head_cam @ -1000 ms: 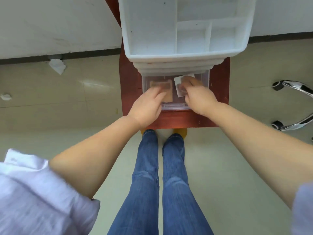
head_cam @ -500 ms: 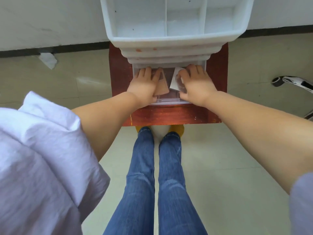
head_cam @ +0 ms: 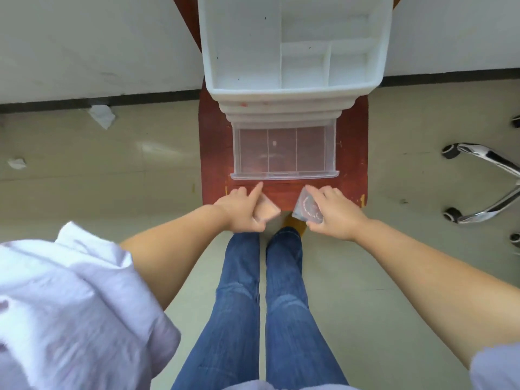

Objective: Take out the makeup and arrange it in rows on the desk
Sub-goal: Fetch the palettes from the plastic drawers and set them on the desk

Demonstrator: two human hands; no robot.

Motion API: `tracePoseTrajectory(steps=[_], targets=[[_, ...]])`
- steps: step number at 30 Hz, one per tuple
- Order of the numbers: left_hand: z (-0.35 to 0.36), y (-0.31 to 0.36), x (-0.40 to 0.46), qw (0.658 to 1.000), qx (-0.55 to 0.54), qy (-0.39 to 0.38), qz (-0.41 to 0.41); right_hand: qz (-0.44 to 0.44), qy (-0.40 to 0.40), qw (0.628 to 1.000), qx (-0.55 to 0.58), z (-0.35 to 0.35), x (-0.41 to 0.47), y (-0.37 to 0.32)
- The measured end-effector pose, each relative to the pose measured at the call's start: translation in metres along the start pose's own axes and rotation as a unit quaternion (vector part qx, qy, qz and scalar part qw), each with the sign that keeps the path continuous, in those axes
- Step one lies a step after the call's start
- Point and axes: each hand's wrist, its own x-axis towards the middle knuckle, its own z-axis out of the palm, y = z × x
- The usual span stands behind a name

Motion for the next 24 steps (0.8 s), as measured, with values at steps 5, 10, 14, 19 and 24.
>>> tracePoseTrajectory(steps=[5,10,14,19,24], targets=[[-0.021,-0.006,0.023,0.999,0.013,0.031,-0.028,-0.006,-0.015,0.999,-0.043,-0.014,0.03,0.0],[-0.034,-0.013,0.037,0.999,0.023,0.009,-0.025,-0.014,0.015,0.995,-0.1,-0.007,0.033,-0.001],[-0.036,-0.01,0.036,1.0,0.007,0.022,-0.019,0.044,0.087,0.994,-0.047,-0.015,0.037,-0.004],[-0.059,-0.009,0.041,0.997,-0.019,0.065,-0.033,0.087,0.117,0.989,-0.014,-0.056,0.06,0.002],[-0.089,-0.015,0.046,0.994,-0.045,0.083,-0.056,0.106,0.104,0.989,-0.005,-0.082,0.074,0.001]])
